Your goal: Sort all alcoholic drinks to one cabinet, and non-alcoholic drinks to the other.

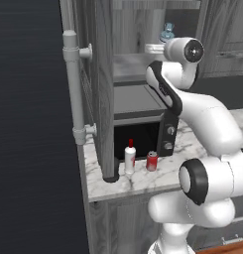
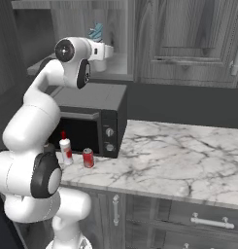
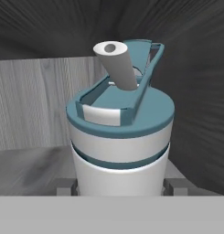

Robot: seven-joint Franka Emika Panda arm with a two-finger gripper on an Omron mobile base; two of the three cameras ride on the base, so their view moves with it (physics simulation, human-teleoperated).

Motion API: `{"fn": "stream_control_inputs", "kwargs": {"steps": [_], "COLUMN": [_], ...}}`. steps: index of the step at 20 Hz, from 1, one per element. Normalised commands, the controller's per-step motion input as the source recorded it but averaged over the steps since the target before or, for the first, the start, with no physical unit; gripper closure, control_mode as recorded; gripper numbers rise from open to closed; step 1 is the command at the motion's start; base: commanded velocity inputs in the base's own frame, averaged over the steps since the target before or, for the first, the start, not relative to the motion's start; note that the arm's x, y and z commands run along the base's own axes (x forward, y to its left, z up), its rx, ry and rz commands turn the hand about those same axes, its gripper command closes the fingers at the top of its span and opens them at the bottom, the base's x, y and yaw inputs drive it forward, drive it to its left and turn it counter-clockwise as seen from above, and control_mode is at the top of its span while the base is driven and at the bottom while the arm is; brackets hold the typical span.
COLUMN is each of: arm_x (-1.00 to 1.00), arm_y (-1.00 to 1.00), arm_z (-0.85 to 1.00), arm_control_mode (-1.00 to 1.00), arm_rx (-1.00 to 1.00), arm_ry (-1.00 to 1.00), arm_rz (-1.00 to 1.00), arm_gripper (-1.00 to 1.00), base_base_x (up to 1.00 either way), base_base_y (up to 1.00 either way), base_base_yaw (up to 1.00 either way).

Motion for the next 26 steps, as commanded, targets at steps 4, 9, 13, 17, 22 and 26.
{"fn": "stream_control_inputs", "kwargs": {"steps": [4,9,13,17,22,26], "arm_x": [0.3,0.29,0.18,0.06,0.07,0.11], "arm_y": [0.0,0.0,0.0,-0.01,-0.02,0.0], "arm_z": [-0.04,-0.04,-0.06,-0.05,-0.07,-0.1], "arm_control_mode": [-1.0,-1.0,-1.0,-1.0,-1.0,-1.0], "arm_rx": [0.0,0.0,0.0,0.01,0.01,0.01], "arm_ry": [0.0,0.0,0.0,0.0,0.0,0.0], "arm_rz": [0.0,0.0,0.0,0.0,0.0,0.0], "arm_gripper": [1.0,1.0,1.0,1.0,1.0,1.0], "base_base_x": [0.0,0.0,0.0,0.0,0.0,0.0], "base_base_y": [0.0,0.0,0.0,0.0,0.0,0.0], "base_base_yaw": [0.0,0.0,0.0,0.0,0.0,0.0]}}
